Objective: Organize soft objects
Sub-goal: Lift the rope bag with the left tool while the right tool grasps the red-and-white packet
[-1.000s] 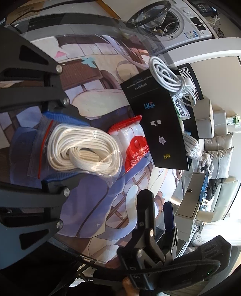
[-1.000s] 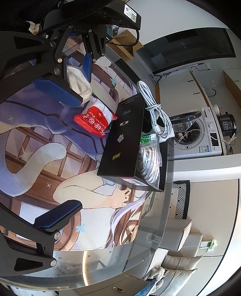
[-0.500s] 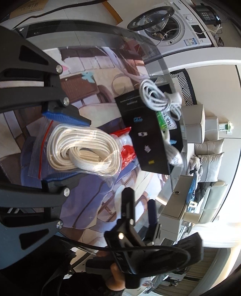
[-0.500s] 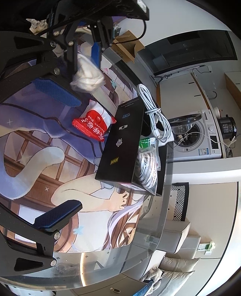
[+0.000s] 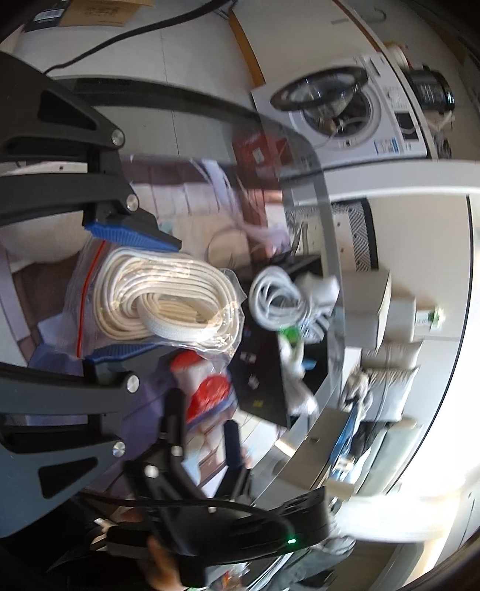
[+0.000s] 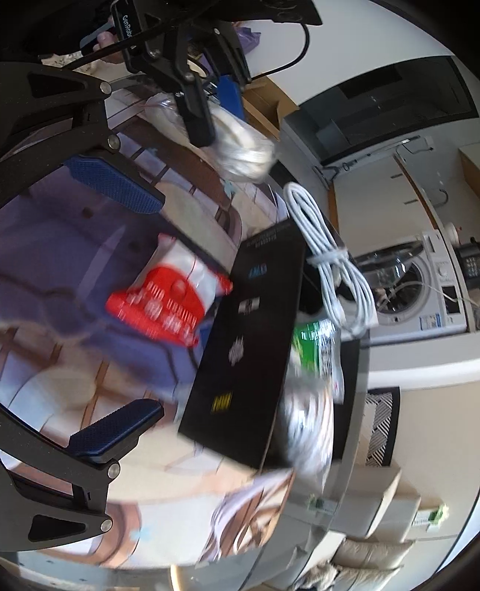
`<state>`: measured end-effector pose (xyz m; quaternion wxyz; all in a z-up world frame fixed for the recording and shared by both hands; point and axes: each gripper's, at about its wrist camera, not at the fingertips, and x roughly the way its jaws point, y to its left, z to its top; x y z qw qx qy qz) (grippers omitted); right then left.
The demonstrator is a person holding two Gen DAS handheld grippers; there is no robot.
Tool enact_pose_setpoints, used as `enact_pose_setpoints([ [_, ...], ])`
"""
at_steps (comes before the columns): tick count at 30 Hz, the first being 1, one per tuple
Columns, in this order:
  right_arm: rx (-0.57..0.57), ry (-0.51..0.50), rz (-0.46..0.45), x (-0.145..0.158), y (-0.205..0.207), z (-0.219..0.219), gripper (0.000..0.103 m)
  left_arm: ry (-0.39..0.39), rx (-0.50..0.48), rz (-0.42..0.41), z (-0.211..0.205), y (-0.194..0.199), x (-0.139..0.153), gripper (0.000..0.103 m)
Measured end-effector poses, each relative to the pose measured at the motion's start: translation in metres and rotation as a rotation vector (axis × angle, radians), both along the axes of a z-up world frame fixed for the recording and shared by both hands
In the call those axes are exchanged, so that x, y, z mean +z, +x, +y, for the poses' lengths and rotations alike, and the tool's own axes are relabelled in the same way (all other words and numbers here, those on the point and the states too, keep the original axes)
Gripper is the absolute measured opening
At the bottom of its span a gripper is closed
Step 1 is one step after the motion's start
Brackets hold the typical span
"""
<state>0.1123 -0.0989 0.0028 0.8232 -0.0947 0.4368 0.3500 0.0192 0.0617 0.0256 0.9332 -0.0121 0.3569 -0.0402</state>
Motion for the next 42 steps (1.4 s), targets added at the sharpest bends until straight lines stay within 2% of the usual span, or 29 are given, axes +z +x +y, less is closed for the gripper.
enact_pose_setpoints([
  [8, -0.013, -0.086, -0.028, -0.006, 0.003, 0.03, 0.102, -0.004, 0.121, -0.015, 0.008, 0.01, -0.011, 0.043],
  [16, -0.037, -0.169, -0.051, -0.019, 0.004, 0.044, 0.102, -0.026, 0.155, 0.008, 0.016, 0.017, -0.019, 0.043],
  [24, -0.023, -0.171, -0.054, -0.02, 0.004, 0.056, 0.101, -0.03, 0.162, 0.014, 0.019, 0.02, -0.025, 0.043],
  [28, -0.015, -0.161, -0.066, -0.018, 0.003, 0.06, 0.089, -0.025, 0.159, 0.015, 0.019, 0.021, -0.026, 0.043],
  [31, -0.001, -0.154, -0.072, -0.016, 0.002, 0.063, 0.073, -0.024, 0.159, 0.014, 0.022, 0.021, -0.026, 0.043],
  [37, 0.028, -0.144, -0.081, -0.014, -0.005, 0.058, 0.064, -0.036, 0.173, 0.013, 0.029, 0.02, -0.026, 0.043],
  [42, 0.05, -0.121, -0.096, -0.009, -0.015, 0.045, 0.064, -0.038, 0.179, 0.002, 0.031, 0.019, -0.023, 0.043],
])
